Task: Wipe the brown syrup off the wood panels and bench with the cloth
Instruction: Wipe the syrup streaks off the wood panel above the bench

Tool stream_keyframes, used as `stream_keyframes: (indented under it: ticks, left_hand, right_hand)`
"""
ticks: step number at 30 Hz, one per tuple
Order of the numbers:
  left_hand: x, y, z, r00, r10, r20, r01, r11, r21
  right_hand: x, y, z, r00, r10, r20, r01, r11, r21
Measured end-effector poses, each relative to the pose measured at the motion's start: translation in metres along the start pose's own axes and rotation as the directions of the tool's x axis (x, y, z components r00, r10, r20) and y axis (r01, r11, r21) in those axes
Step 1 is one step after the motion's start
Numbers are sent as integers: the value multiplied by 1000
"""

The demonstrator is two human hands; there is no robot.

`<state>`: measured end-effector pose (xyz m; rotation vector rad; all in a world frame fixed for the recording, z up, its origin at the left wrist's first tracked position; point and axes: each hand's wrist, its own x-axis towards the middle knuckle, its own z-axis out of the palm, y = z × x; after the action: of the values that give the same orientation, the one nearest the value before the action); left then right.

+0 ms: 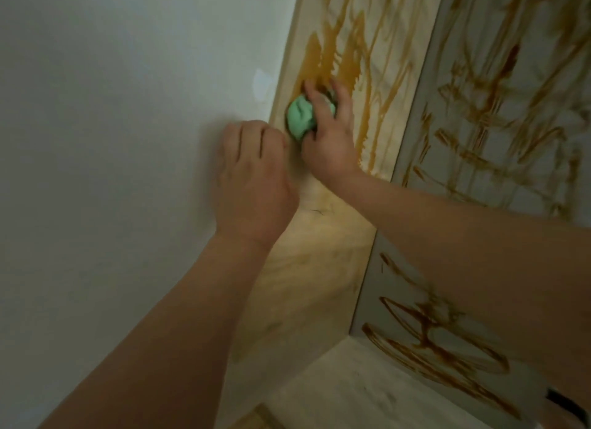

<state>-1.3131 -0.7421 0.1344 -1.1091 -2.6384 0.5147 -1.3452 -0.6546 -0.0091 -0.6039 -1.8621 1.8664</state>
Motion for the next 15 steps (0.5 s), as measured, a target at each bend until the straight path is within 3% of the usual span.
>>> stream_keyframes:
  ticks: [4,6,8,11,12,15]
  left_hand:
    - [17,2,1,997,36,71,-44,993,112]
    - [17,1,4,995,46,90,-61,983,172]
    - [18,-1,9,995,67,68,-80,974,210]
    - [16,-4,13,994,107,19,-108,972,209]
    - [15,-5,13,994,109,24,-112,973,201]
    - [15,1,10,989,114,93,-130,972,193]
  right_hand:
    - [51,-1,-15,955,254,-156,-248,967,53]
    - [30,2,-15,932,330,-150,-316,943,106]
    - [-6,1,-16,962,266,-65,-260,961,90]
    - [-19,-12,-20,995,-74,68,69,995,71]
    - [-1,-14,-21,992,-118,52,115,992,54]
    - [68,-10,-28,992,75,-102,-78,997,-26]
